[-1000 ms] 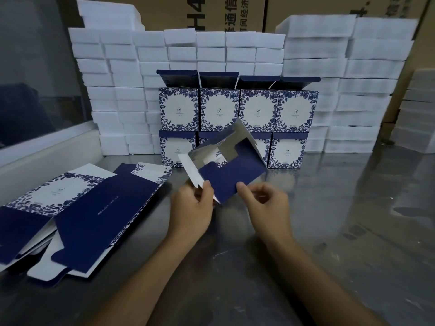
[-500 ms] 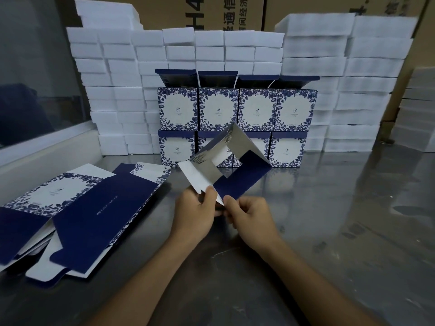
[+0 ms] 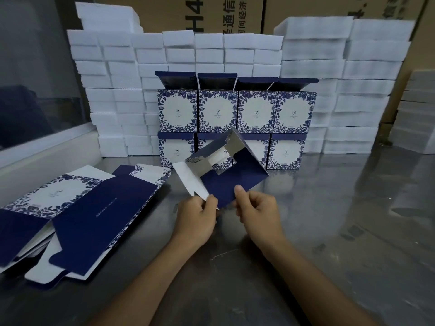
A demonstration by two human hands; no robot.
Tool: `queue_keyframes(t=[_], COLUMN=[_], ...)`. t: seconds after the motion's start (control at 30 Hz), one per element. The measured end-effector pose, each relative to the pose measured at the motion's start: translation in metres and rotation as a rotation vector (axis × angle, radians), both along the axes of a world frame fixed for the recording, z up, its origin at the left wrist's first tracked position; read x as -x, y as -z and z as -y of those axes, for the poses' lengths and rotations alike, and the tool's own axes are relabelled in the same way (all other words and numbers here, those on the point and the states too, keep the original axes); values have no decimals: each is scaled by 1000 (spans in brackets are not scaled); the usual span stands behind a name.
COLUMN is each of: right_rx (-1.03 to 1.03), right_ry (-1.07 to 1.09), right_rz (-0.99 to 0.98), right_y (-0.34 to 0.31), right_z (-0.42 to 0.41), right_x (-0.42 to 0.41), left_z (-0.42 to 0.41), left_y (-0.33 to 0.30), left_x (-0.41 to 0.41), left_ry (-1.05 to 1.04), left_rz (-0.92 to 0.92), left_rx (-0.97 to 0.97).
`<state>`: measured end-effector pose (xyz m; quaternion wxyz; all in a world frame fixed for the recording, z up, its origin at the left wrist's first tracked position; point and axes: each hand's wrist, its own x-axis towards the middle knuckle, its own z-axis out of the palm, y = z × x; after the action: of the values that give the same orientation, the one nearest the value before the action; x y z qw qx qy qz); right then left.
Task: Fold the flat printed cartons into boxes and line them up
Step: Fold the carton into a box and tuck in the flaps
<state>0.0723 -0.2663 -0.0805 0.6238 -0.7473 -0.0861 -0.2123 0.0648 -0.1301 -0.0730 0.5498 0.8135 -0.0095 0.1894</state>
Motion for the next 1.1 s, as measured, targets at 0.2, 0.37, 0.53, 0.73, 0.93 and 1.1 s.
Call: queue_keyframes(t=[0.2,0.37,0.53,0.73,0.93,1.1], right_rx=[26,-12,-53,-129,-81,-26], right_ry=[21,18,95,173,227,352], right_rz=[40,9,46,-2,-53,102], right_y=[0,1,-2,-4,-5,-10], right_z=[1,2,7,21,23,27], right_x=[1,-2,-5,-12,-10,-7], left_z=[-1,-2,-8,-10,-13,-15], left_y=[-5,-5,-7,-10,-7,-4], left_x=[1,1,-1,1,-2,-3], left_ry=[18,17,3,18,-45,-62], left_rz=[48,75,51,106,125,185], left_rx=[-76,-117,-128,-202,-206,-224])
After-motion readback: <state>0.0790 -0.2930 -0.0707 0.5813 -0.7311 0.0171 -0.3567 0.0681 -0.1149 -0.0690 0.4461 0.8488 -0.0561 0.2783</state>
